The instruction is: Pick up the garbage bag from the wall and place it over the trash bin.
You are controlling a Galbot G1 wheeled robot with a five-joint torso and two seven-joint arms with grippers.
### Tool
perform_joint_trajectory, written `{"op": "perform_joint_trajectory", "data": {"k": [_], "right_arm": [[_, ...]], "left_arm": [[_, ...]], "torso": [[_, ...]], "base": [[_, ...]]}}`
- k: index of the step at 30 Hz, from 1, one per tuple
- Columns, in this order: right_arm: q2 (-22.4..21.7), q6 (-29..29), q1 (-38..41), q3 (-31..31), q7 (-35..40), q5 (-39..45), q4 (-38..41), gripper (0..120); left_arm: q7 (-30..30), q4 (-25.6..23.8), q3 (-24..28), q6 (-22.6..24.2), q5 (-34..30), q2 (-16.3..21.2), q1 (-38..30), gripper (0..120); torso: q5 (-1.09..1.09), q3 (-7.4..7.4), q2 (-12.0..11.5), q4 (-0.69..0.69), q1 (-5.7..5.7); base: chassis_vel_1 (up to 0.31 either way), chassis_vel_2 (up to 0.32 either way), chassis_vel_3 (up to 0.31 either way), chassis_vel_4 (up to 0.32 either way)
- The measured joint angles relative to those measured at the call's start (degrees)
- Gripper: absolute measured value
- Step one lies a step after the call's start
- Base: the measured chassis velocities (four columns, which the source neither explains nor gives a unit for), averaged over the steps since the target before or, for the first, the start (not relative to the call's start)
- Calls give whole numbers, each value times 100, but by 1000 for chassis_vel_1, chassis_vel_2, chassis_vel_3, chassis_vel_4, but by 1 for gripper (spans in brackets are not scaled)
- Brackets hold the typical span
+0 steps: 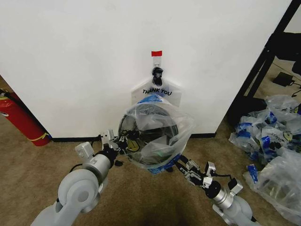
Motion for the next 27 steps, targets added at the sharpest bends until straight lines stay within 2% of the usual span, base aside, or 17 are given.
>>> {"op": "perform_joint_trajectory", "data": {"k": [2,3,8,10,14,27], "right_arm": [[8,-2,-10,2,-44,-11,-24,41],[8,-2,-10,2,-44,-11,-24,41],[10,3,9,25,-129,-94,-135,19],[9,8,19,27,-130,-100,-153,16],[9,76,69,28,-97,-125,-220,0],[77,636,149,-30,947,-658,-460,0]], "left_arm": [[-8,-18,9,12,10,-2,9,0],[-8,-18,9,12,10,-2,9,0],[-22,-20,0,17,26,19,17,0],[-23,-20,0,17,27,21,19,0],[-25,-20,-1,32,27,27,23,0],[-25,-291,59,204,14,67,104,0]], "torso": [[0,0,0,0,0],[0,0,0,0,0],[0,0,0,0,0],[0,0,0,0,0],[0,0,0,0,0],[0,0,0,1,0]], "base": [[0,0,0,0],[0,0,0,0],[0,0,0,0],[0,0,0,0],[0,0,0,0],[0,0,0,0]]}}
